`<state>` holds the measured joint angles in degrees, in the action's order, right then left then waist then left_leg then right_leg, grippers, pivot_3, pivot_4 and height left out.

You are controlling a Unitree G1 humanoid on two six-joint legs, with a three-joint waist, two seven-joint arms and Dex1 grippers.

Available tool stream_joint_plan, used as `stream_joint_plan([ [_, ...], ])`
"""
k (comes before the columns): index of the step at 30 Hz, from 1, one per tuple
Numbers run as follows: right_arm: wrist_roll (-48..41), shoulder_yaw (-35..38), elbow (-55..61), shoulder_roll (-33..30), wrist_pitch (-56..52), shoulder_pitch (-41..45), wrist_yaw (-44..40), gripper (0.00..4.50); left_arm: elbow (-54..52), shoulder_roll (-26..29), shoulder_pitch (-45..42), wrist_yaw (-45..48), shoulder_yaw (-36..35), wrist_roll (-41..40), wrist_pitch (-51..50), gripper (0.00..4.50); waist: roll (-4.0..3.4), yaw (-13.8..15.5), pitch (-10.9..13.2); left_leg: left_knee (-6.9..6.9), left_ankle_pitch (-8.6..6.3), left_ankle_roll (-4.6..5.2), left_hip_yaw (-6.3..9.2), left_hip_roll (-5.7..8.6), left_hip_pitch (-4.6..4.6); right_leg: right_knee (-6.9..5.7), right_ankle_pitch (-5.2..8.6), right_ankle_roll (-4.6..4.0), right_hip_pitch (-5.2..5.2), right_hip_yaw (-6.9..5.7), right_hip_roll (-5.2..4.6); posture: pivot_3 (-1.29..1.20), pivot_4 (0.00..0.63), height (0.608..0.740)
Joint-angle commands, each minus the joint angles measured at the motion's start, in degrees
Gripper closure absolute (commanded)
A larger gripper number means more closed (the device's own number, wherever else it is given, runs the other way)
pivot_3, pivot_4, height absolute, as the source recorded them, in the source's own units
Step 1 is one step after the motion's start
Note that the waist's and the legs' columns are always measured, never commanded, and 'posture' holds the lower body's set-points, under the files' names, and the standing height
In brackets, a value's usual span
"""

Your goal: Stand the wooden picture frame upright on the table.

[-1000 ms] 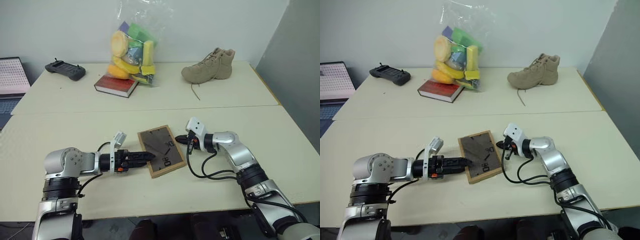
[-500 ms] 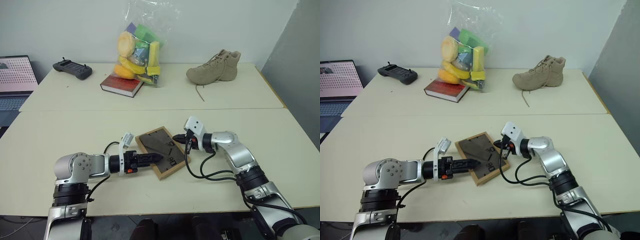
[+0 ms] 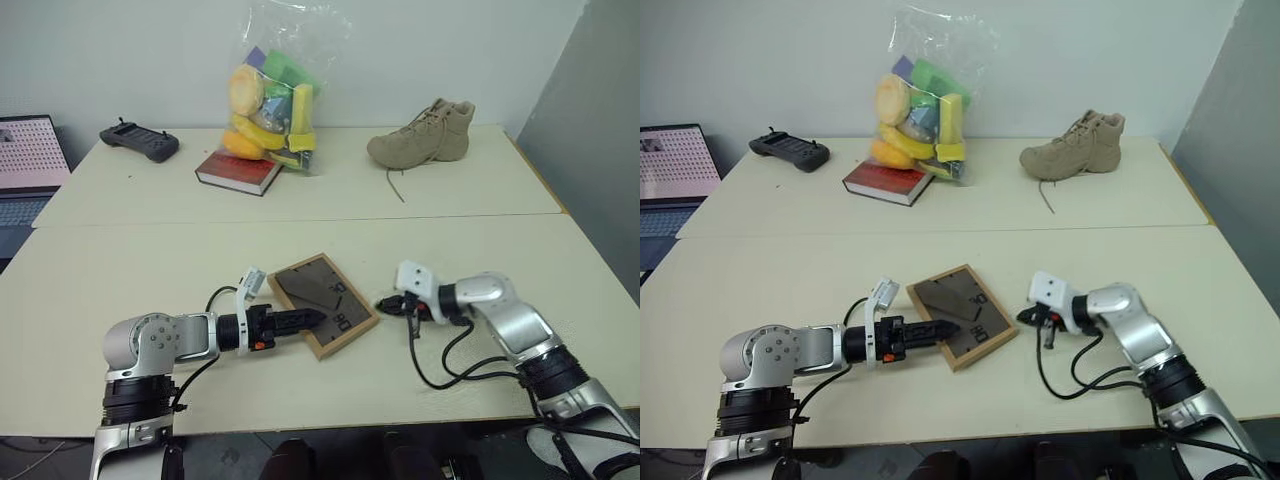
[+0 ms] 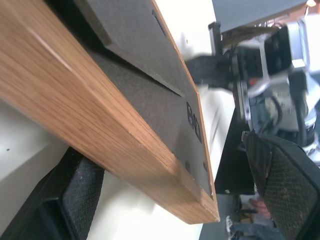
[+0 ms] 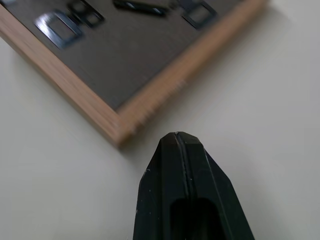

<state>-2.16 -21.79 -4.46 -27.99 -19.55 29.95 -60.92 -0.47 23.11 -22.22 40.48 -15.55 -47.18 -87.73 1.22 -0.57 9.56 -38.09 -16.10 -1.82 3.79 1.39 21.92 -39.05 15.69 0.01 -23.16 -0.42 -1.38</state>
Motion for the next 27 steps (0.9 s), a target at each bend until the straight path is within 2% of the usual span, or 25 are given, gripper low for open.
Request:
stream_joint_plan([
  [1,-0.49,-0.26,3.33,2.28,-1.71,-0.33,1.73,4.50,-0.96,-0.79,1.79,-1.98,0.97,-1.25,-4.63,0.01,0.02,0.12,-0.01,-0.01,0.00,-0.01,0.01,0.00,0.01,0.02,0.00,0.00,0.00,-0.01,0.00,0.00,0.150,0.740],
  [9,-1.50,0.94,3.62,2.30,-3.03,-0.08,2.09,4.50,-2.25,-0.99,2.06,-3.03,0.19,-2.65,-4.51,0.01,0.02,0.20,-0.01,0.01,0.00,-0.02,0.01,0.01,0.01,0.05,0.00,0.00,0.00,0.01,-0.01,0.00,0.150,0.740],
  [19,-1.13,2.51,1.80,1.74,-2.33,-0.13,4.42,4.50,-4.02,-0.69,2.25,-2.82,-1.70,-4.53,-3.58,2.00,0.02,0.11,-0.01,0.03,0.00,-0.02,0.01,0.00,0.02,0.05,0.00,0.00,-0.03,0.00,0.00,0.00,0.150,0.740],
  [26,-0.47,8.14,-5.61,0.28,1.22,3.85,9.81,4.50,-4.93,2.92,-1.42,-1.40,-1.43,-4.61,0.50,3.19,0.03,0.12,0.01,0.03,0.01,-0.02,0.01,0.00,0.04,0.05,0.00,-0.01,-0.03,-0.01,0.00,0.00,0.150,0.740],
  [27,-0.51,8.95,-6.63,0.18,1.76,4.61,10.46,4.50,-5.27,3.61,-2.17,-1.00,-1.21,-4.63,1.40,3.19,0.04,0.11,0.03,0.02,0.01,-0.02,0.02,0.00,0.04,0.04,0.00,-0.01,-0.04,-0.02,0.00,0.00,0.150,0.740],
])
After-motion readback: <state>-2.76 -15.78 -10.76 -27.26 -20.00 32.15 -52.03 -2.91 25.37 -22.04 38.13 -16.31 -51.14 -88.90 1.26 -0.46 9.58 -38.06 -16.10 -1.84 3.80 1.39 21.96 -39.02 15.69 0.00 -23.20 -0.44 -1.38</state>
